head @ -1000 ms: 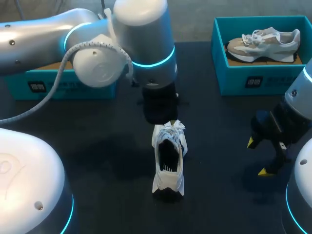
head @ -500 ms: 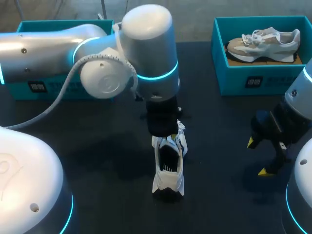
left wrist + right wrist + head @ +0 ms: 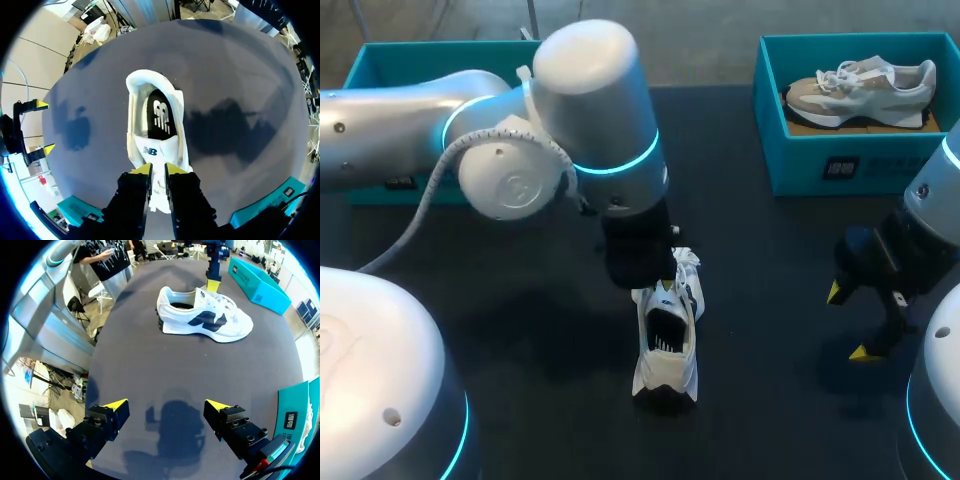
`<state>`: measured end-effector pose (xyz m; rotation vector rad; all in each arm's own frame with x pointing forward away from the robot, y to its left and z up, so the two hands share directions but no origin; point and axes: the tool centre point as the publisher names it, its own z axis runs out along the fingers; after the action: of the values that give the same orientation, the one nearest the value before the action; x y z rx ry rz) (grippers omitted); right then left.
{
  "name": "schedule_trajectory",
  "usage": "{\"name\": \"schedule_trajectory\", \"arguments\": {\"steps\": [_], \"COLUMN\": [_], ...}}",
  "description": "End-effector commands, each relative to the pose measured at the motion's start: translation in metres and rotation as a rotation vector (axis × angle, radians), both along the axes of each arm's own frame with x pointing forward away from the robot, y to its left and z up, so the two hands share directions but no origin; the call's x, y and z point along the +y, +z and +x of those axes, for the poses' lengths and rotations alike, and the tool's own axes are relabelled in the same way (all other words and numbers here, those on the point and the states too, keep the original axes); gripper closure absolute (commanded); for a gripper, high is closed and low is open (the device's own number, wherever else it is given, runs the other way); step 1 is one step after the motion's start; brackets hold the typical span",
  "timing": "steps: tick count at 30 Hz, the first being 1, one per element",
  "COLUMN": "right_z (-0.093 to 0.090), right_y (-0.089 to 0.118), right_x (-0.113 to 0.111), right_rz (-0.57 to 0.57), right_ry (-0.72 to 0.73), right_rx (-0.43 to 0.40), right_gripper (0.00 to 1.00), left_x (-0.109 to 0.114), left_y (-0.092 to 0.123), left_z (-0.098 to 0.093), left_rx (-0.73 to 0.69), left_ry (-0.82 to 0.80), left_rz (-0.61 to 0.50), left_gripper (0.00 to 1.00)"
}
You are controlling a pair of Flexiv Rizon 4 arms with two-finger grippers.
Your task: Take the shoe out of the shoebox, open the shoe tongue, remove and reinsert the insole, then place the shoe into the shoebox
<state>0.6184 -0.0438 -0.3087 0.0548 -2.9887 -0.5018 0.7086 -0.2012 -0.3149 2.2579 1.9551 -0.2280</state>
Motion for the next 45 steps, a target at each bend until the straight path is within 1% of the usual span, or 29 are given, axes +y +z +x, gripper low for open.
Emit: {"name": "schedule_trajectory", "arguments": {"steps": [1, 4, 6, 8, 11, 15, 18, 21, 22, 23, 25, 26, 27, 28, 29, 30, 31, 33, 34, 45], "right_z": [-0.001, -0.001, -0.001, -0.001, -0.001, -0.001, -0.001, -0.001, -0.001, -0.001, -0.001, -0.001, -0.001, -0.001, -0.001, -0.001, -0.001, -0.001, -0.001, -0.001], "right_y": [-0.001, -0.001, -0.001, -0.001, -0.001, -0.001, -0.001, -0.001, -0.001, -0.001, -0.001, -0.001, -0.001, -0.001, -0.001, -0.001, -0.001, -0.001, -0.001, -0.001], "right_x": [0.000, 0.000, 0.000, 0.000, 0.000, 0.000, 0.000, 0.000, 0.000, 0.000, 0.000, 0.000, 0.000, 0.000, 0.000, 0.000, 0.000, 0.000, 0.000, 0.000], "right_rz": [-0.002, -0.002, -0.002, -0.002, -0.002, -0.002, -0.002, -0.002, -0.002, -0.002, -0.002, -0.002, -0.002, -0.002, -0.002, -0.002, -0.002, -0.002, -0.002, -0.002], "right_ry": [-0.001, -0.001, -0.001, -0.001, -0.001, -0.001, -0.001, -0.001, -0.001, -0.001, -0.001, -0.001, -0.001, -0.001, -0.001, -0.001, -0.001, -0.001, -0.001, -0.001], "right_rx": [-0.001, -0.001, -0.001, -0.001, -0.001, -0.001, -0.001, -0.001, -0.001, -0.001, -0.001, -0.001, -0.001, -0.001, -0.001, -0.001, -0.001, -0.001, -0.001, -0.001], "right_gripper": [0.00, 0.00, 0.00, 0.00, 0.00, 0.00, 0.00, 0.00, 0.00, 0.00, 0.00, 0.00, 0.00, 0.00, 0.00, 0.00, 0.00, 0.00, 0.00, 0.00], "left_x": [-0.003, -0.002, 0.000, 0.003, 0.007, 0.012, 0.012, 0.011, 0.011, 0.011, 0.012, 0.012, 0.013, 0.014, 0.015, 0.015, 0.016, 0.018, 0.020, 0.020], "left_y": [-0.006, -0.019, -0.023, -0.021, -0.007, 0.016, 0.030, 0.037, 0.038, 0.040, 0.042, 0.043, 0.045, 0.046, 0.048, 0.050, 0.052, 0.057, 0.061, 0.061], "left_z": [-0.002, -0.005, -0.007, -0.009, -0.009, -0.010, -0.008, -0.005, -0.006, -0.006, -0.008, -0.010, -0.011, -0.013, -0.015, -0.016, -0.017, -0.022, -0.027, -0.027], "left_rx": [0.005, 0.033, 0.042, 0.042, 0.020, -0.014, -0.008, 0.039, 0.045, 0.055, 0.075, 0.080, 0.084, 0.094, 0.101, 0.111, 0.128, 0.134, 0.088, 0.088], "left_ry": [-0.002, -0.002, -0.005, -0.005, -0.002, 0.003, 0.024, 0.064, 0.071, 0.088, 0.109, 0.120, 0.132, 0.142, 0.151, 0.167, 0.191, 0.179, 0.147, 0.147], "left_rz": [0.016, 0.034, 0.039, 0.039, 0.015, -0.012, -0.019, 0.007, 0.000, 0.010, 0.025, 0.038, 0.047, 0.056, 0.072, 0.078, 0.092, 0.118, 0.145, 0.145], "left_gripper": [0.82, 0.82, 0.82, 0.80, 0.79, 0.78, 0.76, 0.73, 0.73, 0.70, 0.69, 0.67, 0.62, 0.52, 0.34, 0.12, 0.00, 0.00, 0.00, 0.00]}}
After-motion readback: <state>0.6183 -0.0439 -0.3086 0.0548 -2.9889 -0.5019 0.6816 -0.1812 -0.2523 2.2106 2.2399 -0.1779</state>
